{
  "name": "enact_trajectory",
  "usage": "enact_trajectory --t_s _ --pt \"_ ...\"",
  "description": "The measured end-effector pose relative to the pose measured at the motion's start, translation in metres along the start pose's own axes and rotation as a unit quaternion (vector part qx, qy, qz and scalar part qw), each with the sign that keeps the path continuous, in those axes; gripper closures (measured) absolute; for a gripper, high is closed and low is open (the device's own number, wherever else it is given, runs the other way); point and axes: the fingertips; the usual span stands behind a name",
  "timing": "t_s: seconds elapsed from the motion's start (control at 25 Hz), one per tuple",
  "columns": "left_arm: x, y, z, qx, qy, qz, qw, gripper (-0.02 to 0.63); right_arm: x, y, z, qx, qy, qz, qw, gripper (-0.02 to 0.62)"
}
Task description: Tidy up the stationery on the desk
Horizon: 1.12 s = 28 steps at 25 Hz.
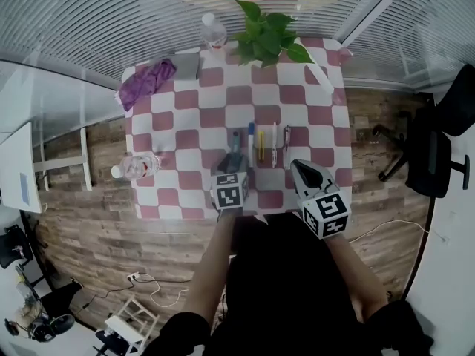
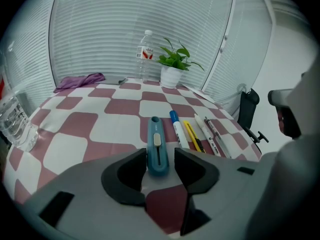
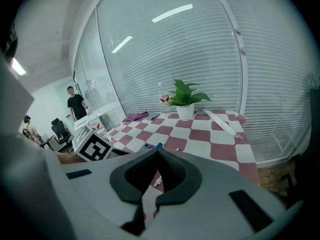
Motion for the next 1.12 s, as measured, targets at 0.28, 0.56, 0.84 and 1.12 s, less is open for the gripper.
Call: enact_trajectory --t_s 0.28,0.56,0.84,1.12 --pt "-0.014 -0.003 -0.004 -0.003 0.016 -0.022 0.9996 0.420 -0.011 0.008 -0.005 -0.004 0.012 -0.001 1.000 0.574" --pt "-0.063 0.009 -0.031 -0.007 0.086 0.007 0.9962 0.445 -0.025 0.005 -0.019 0.028 0.030 -0.025 0.999 0.574" --pt "-0.131 0.022 -0.065 0.031 0.150 0.030 0.9877 0.543 -0.037 -0.009 -0.038 -0.004 0.064 -0.021 0.998 0.574" --pt "-0.197 0.027 -0.091 0.068 0.198 0.081 0.9744 0.565 -0.059 -0.027 -0.061 -0.021 0.099 0.002 0.995 0.574"
Point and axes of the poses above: the fingertips, and each gripper's own axes: x forward along the fingers, y to its right, z out of its underside, and after that the axes turned 6 degrees about -z, right-handed
